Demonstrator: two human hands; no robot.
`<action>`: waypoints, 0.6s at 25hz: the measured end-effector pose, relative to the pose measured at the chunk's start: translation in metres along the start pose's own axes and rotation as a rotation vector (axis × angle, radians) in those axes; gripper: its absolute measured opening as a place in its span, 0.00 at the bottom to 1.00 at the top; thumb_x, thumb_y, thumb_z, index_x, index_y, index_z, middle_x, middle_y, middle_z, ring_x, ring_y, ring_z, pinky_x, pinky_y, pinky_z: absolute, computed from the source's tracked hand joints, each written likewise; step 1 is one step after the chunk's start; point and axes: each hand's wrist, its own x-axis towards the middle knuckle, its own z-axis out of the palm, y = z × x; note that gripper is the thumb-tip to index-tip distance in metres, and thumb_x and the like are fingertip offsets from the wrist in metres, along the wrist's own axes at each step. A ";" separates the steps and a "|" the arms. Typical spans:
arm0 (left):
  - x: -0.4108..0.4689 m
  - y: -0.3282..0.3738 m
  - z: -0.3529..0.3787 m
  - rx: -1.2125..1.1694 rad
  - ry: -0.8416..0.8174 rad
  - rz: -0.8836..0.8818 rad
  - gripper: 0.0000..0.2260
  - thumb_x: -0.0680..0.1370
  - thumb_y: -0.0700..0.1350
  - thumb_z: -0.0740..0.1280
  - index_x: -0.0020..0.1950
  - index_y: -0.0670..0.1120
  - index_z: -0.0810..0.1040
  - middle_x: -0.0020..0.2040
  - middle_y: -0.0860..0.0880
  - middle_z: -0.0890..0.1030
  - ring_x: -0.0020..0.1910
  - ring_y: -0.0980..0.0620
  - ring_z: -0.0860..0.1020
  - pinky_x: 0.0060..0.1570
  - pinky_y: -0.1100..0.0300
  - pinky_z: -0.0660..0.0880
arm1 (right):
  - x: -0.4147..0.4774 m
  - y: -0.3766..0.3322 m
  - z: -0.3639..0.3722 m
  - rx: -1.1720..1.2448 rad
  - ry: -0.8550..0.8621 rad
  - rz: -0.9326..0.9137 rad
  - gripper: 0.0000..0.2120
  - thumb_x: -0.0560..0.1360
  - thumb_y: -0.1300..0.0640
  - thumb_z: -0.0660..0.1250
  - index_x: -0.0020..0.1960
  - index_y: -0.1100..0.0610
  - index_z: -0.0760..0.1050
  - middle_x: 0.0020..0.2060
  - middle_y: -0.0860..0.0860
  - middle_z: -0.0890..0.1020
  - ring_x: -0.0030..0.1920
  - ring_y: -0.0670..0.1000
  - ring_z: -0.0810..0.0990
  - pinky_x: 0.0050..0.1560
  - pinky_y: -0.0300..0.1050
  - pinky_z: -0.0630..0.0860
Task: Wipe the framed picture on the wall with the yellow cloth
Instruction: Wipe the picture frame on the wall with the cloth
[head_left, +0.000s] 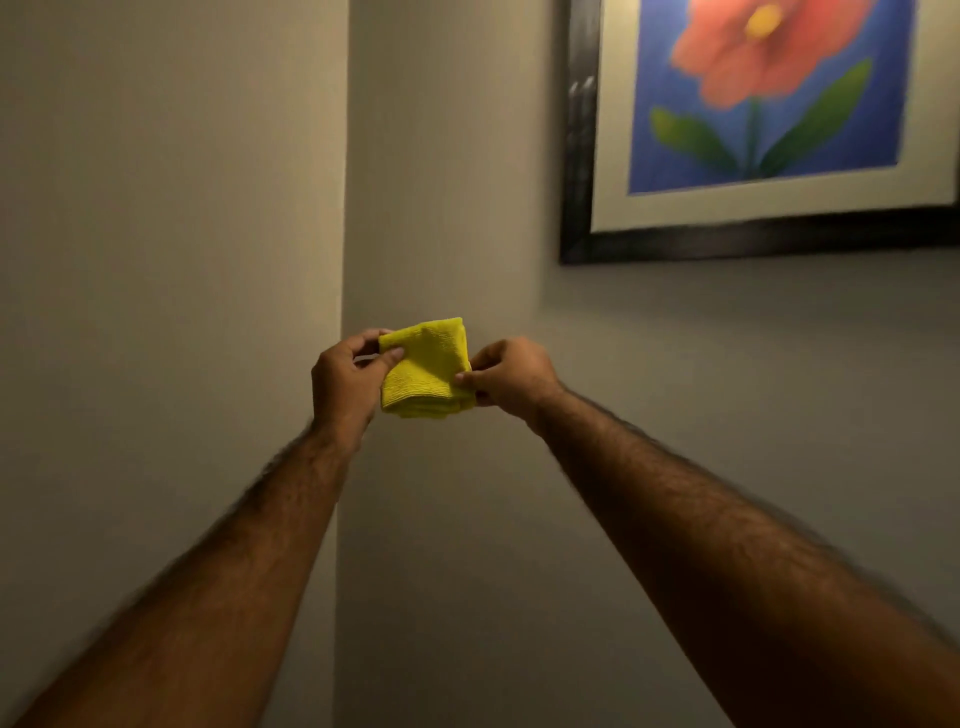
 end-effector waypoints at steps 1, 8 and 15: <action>0.012 0.022 0.014 -0.016 -0.012 0.038 0.14 0.73 0.47 0.76 0.58 0.49 0.84 0.48 0.49 0.84 0.47 0.50 0.83 0.48 0.55 0.81 | 0.003 -0.013 -0.024 -0.005 0.047 -0.022 0.12 0.70 0.58 0.79 0.51 0.62 0.85 0.47 0.60 0.88 0.46 0.57 0.89 0.51 0.54 0.86; 0.091 0.183 0.106 -0.153 -0.034 0.352 0.10 0.74 0.45 0.75 0.55 0.48 0.85 0.48 0.48 0.86 0.44 0.54 0.82 0.44 0.66 0.80 | -0.002 -0.081 -0.207 -0.152 0.407 -0.409 0.16 0.73 0.47 0.76 0.51 0.59 0.86 0.42 0.55 0.88 0.44 0.54 0.88 0.51 0.55 0.85; 0.171 0.264 0.162 -0.117 0.078 0.395 0.15 0.73 0.48 0.75 0.58 0.46 0.84 0.54 0.44 0.85 0.48 0.50 0.80 0.52 0.59 0.77 | -0.026 -0.082 -0.410 -0.787 1.074 -0.485 0.29 0.80 0.43 0.63 0.75 0.61 0.70 0.74 0.59 0.72 0.77 0.59 0.68 0.74 0.51 0.67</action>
